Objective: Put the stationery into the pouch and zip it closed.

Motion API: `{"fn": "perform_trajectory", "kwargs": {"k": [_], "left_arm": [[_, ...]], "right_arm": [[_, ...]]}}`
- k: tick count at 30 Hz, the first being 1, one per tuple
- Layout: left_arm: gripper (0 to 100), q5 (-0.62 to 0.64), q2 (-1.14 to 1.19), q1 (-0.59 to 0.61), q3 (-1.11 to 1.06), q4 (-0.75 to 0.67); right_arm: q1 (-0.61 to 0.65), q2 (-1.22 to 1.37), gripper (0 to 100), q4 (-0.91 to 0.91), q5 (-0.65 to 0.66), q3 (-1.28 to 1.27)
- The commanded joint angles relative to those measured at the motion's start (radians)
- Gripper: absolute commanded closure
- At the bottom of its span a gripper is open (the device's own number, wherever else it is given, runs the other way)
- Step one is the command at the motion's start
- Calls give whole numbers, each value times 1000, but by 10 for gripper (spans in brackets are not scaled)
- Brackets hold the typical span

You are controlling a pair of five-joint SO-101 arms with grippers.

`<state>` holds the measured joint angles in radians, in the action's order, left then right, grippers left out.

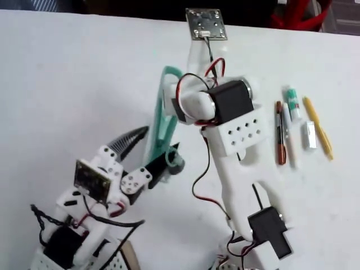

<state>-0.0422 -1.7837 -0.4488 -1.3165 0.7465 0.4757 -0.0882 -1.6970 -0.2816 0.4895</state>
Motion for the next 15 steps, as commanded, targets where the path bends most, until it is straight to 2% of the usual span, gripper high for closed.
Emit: {"fn": "perform_trajectory", "kwargs": {"k": [1, 6, 11, 15], "left_arm": [[842, -2, -2, -5, -28, -57], [981, -103, -4, -13, -41, -78], [977, -100, 4, -5, -58, -244], [977, -100, 5, -15, -83, -308]], "right_arm": [[7, -25, 955, -1, -3, 40], [-24, -31, 954, -2, 9, 44], [-68, -110, 954, -2, 46, 66], [-68, -128, 952, -2, 46, 68]]}}
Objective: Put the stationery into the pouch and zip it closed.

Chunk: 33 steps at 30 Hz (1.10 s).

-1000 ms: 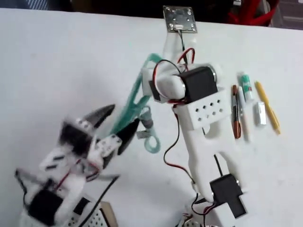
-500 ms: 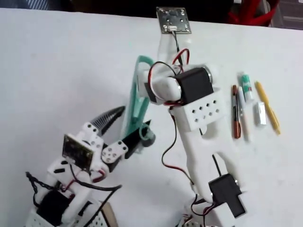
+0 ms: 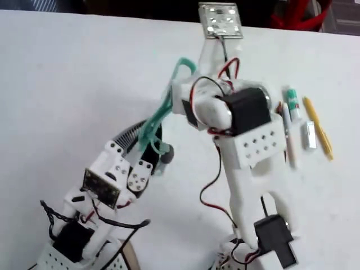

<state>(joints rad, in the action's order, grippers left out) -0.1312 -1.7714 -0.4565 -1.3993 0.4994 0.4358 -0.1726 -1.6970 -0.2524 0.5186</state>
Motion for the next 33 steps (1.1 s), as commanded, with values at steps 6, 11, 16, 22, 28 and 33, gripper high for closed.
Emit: {"fn": "perform_trajectory", "kwargs": {"k": [6, 11, 16, 22, 28, 33], "left_arm": [[977, -11, 104, -1, 26, -94], [978, -9, 458, 22, 175, -161], [977, 75, 650, 24, 293, -164], [977, 80, 719, 24, 265, -203], [976, 81, 722, 25, 241, -219], [976, 87, 722, 73, 239, -210]], "right_arm": [[-53, -5, 884, -1, 17, 44], [-101, 39, 841, 2, 18, 46], [-159, 53, 812, -1, 20, 43], [-130, 1, 809, -22, 152, 37], [-113, -236, 808, -22, 204, 37], [-229, -389, 808, -19, 255, 40]]}}
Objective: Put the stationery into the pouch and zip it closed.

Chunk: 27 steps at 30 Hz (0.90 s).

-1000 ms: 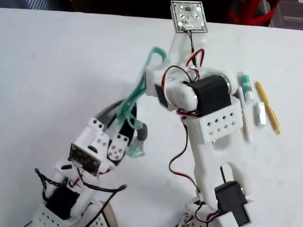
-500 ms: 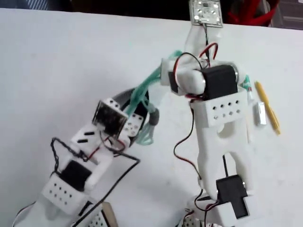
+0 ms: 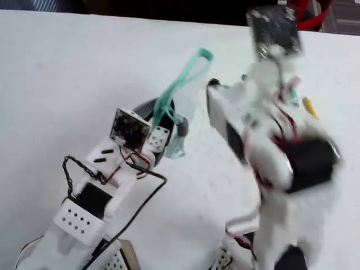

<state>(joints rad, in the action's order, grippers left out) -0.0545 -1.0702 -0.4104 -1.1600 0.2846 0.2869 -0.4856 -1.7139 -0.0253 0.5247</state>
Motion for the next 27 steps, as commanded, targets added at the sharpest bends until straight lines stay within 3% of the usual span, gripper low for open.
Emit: {"fn": "perform_trajectory", "kwargs": {"k": [1, 6, 10, 17, 27], "left_arm": [[976, 11, 19, 38, -5, 5], [976, 6, 19, 50, -48, -3], [976, 6, 19, 48, -51, 2], [976, 3, 21, 48, -64, 12], [976, 0, 24, 47, -72, 12]], "right_arm": [[-139, -81, 808, 2, 31, 34], [-472, 59, 808, 62, 107, 0], [-625, 300, 811, 131, 229, -5], [-751, 630, 811, 259, 494, -3], [-794, 903, 811, 446, 601, 68]]}}
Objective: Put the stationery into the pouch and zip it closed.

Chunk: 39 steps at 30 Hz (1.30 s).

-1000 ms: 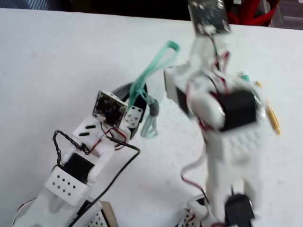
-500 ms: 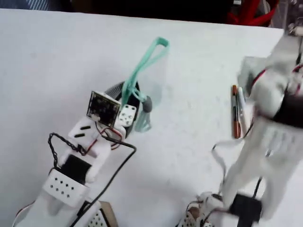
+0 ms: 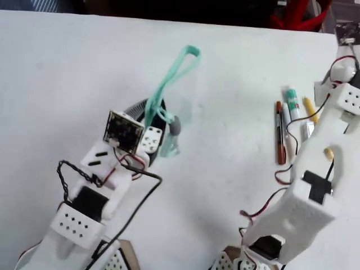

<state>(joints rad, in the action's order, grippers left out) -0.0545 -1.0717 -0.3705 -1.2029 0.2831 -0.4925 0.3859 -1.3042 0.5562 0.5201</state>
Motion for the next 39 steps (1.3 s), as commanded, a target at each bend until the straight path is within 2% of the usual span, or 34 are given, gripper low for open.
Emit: {"fn": "perform_trajectory", "kwargs": {"k": [1, 5, 13, 17, 23, 29, 35, 39], "left_arm": [[976, 0, 27, 7, -31, 12], [976, -51, 27, 2, -32, 12], [976, -58, 27, 2, -34, 18], [976, -61, 27, 1, -61, -21], [976, -61, 25, 1, -84, -52], [976, -61, 25, 1, -84, -52], [976, -61, 25, 1, -84, -52], [976, -61, 25, 1, -84, -52]], "right_arm": [[-16, 64, 811, 31, 25, 107], [-18, 223, 812, -1, 26, 258], [-10, 549, 812, -54, 52, 606], [-1, 670, 812, -77, 52, 720], [39, 797, 817, -77, 52, 770], [42, 837, 925, -44, 54, 786], [41, 857, 855, -42, 146, 775], [24, 880, 961, -41, 155, 784]]}}
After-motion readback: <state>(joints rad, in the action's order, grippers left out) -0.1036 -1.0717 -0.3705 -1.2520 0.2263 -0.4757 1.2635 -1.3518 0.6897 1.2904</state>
